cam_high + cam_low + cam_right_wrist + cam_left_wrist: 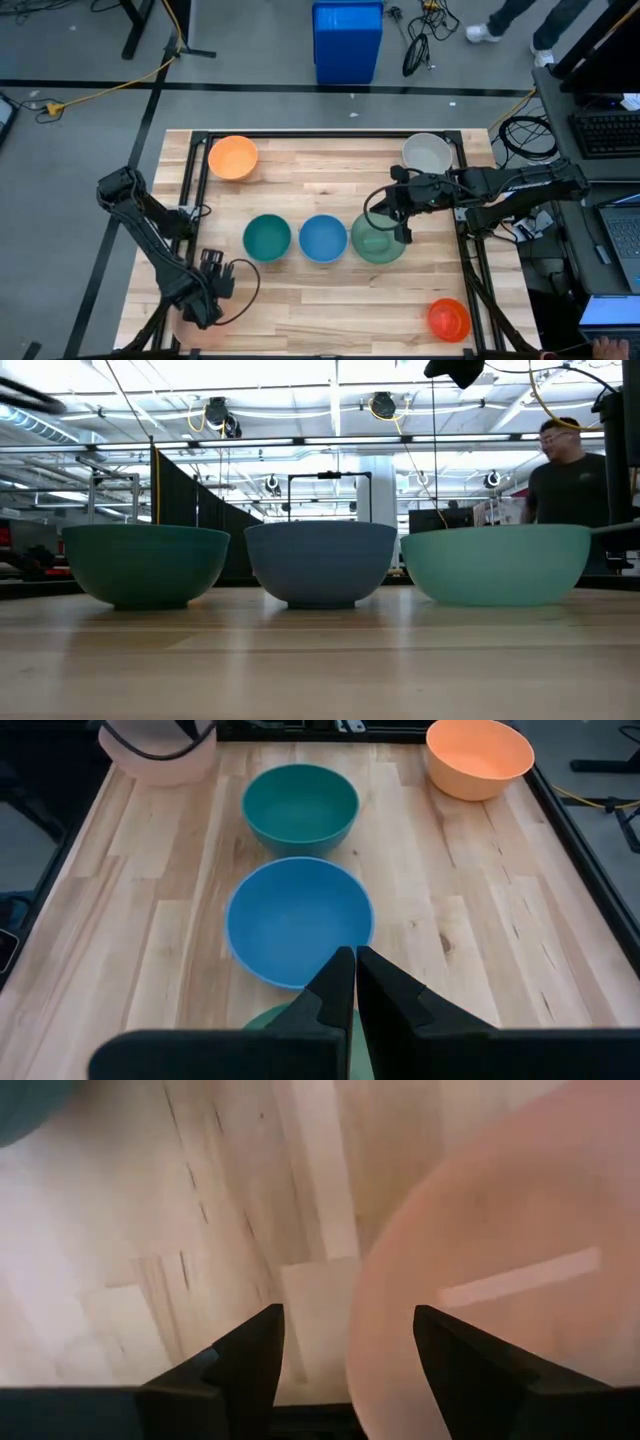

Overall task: Nest bowls inside each other
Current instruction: Stack the pink transparent bowl on top of the blue transparent bowl

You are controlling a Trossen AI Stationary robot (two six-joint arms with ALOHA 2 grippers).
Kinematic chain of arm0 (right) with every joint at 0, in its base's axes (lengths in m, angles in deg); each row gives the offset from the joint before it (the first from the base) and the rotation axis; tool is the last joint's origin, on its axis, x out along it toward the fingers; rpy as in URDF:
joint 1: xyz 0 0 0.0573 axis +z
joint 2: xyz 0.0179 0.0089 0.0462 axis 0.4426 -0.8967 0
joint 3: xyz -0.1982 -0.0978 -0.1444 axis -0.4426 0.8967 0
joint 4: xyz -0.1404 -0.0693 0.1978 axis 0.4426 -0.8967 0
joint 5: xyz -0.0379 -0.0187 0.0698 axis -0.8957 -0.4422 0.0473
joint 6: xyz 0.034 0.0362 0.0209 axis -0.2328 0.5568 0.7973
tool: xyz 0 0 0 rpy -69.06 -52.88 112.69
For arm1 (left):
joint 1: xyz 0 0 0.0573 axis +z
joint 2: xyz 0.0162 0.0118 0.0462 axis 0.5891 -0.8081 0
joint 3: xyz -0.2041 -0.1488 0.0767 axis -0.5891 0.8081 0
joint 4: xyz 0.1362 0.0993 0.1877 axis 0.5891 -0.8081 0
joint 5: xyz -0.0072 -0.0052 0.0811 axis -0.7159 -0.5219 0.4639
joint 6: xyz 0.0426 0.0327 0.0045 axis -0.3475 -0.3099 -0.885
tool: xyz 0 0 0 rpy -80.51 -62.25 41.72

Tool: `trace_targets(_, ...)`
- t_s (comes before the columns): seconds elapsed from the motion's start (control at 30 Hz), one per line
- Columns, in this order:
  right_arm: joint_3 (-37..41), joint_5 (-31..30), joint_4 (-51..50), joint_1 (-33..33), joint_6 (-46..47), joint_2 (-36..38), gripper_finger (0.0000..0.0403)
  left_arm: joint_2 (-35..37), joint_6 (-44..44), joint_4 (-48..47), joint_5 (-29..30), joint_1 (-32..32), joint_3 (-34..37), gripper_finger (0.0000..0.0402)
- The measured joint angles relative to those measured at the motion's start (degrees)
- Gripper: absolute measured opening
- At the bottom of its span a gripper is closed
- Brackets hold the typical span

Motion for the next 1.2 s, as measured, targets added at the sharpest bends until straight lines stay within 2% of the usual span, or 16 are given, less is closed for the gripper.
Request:
trace_targets(0.23,0.0,0.0,-0.2,-0.1,-0.3,0.0,0.0000,0.0,-1.7,3.0,-0.8,0.0,2.6,0.0177)
trace_targets(0.8,0.0,0.0,-1.3,1.3,3.4,0.0,0.0000,0.1,-1.4,6.9,-1.9,0.1,3.0,0.0008)
trace_targets(1.2,0.0,0.0,-1.2,5.8,6.1,0.0,0.0000,0.1,0.9,8.7,-3.5,0.1,2.8,0.0001)
